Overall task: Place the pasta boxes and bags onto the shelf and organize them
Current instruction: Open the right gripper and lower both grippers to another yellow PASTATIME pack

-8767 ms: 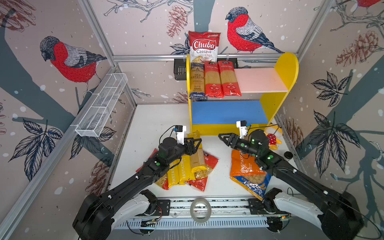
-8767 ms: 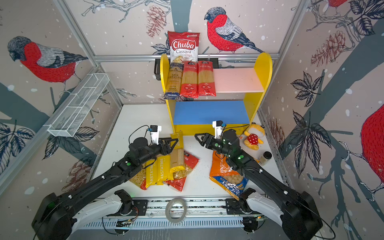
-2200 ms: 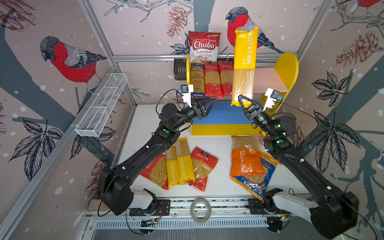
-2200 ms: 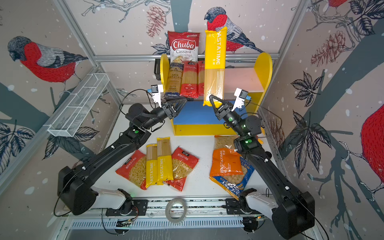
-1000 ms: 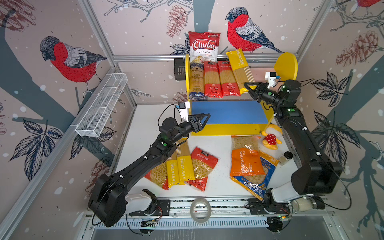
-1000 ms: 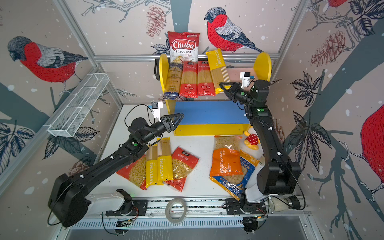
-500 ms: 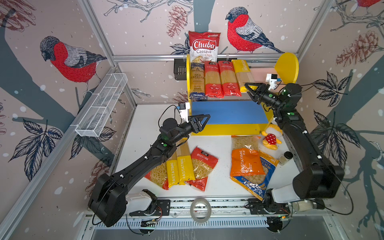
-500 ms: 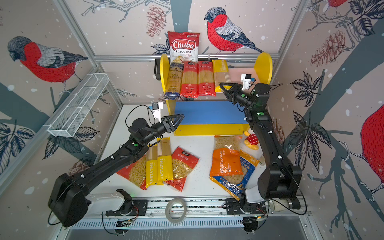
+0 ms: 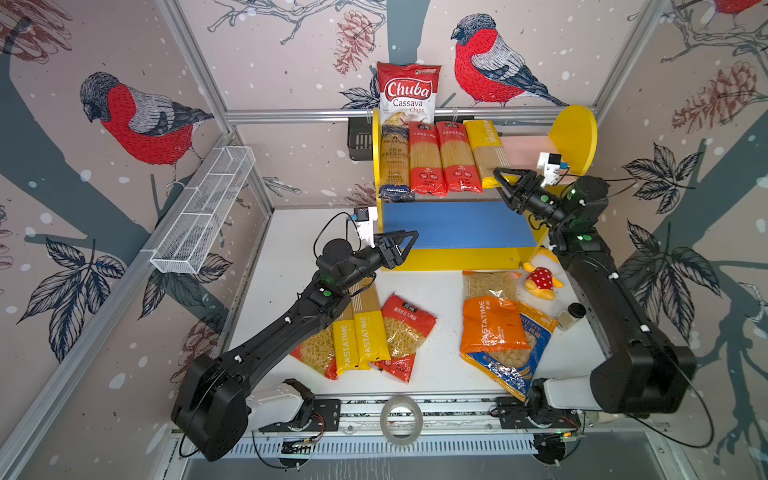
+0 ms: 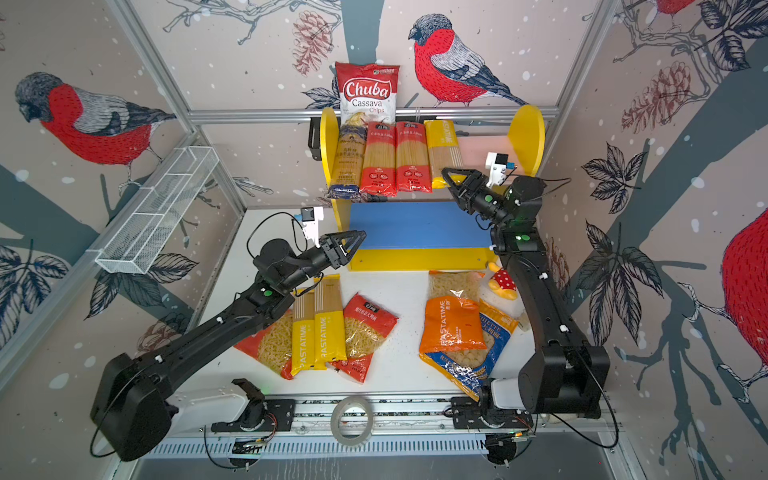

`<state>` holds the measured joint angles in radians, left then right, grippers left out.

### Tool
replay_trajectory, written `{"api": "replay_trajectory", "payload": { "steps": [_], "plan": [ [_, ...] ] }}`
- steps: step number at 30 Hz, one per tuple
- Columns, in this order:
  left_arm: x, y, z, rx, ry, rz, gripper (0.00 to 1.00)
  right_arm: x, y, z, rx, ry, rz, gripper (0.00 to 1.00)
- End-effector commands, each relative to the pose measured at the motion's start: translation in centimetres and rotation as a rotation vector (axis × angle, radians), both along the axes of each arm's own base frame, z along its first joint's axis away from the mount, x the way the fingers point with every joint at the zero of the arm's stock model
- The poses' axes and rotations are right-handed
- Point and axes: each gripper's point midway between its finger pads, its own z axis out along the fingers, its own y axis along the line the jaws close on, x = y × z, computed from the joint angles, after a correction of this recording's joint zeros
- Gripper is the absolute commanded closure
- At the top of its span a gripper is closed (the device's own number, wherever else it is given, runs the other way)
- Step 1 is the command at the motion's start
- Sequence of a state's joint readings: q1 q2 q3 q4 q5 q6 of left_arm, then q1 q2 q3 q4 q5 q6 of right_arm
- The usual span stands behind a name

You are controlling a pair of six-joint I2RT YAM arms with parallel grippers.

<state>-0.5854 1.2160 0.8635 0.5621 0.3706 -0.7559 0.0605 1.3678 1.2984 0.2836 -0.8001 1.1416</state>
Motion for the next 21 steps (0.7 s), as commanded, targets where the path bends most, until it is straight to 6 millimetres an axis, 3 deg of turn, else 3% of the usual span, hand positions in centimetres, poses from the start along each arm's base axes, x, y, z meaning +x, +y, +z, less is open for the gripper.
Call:
{"api": "replay_trajectory", "payload": {
  "steps": [1,9,11,14,18,21],
  "plan": [
    [0.1,0.8,-1.3,0.056,0.001,0.040,0.34,-1.1,0.0,-1.0,-0.033,-0.011,-0.007,0.39],
    [-0.4,2.8,-5.0,0.109,0.072,0.093,0.34,-3.7,-0.3,-3.4,-0.111,-0.006,-0.041,0.36],
    [-0.5,3.5,-5.7,0.123,0.087,0.114,0.34,-4.3,0.0,-3.2,-0.123,-0.033,-0.032,0.38],
    [-0.5,4.8,-6.6,0.166,0.106,0.167,0.33,-6.1,1.8,-2.7,-0.156,-0.100,-0.008,0.38],
    [-0.7,7.2,-8.0,0.218,0.144,0.254,0.29,-7.9,4.4,-4.0,-0.229,-0.132,-0.012,0.38],
    [-0.5,9.5,-10.2,0.276,0.221,0.352,0.22,-9.6,6.9,-5.6,-0.231,-0.135,0.025,0.39]
  ]
}}
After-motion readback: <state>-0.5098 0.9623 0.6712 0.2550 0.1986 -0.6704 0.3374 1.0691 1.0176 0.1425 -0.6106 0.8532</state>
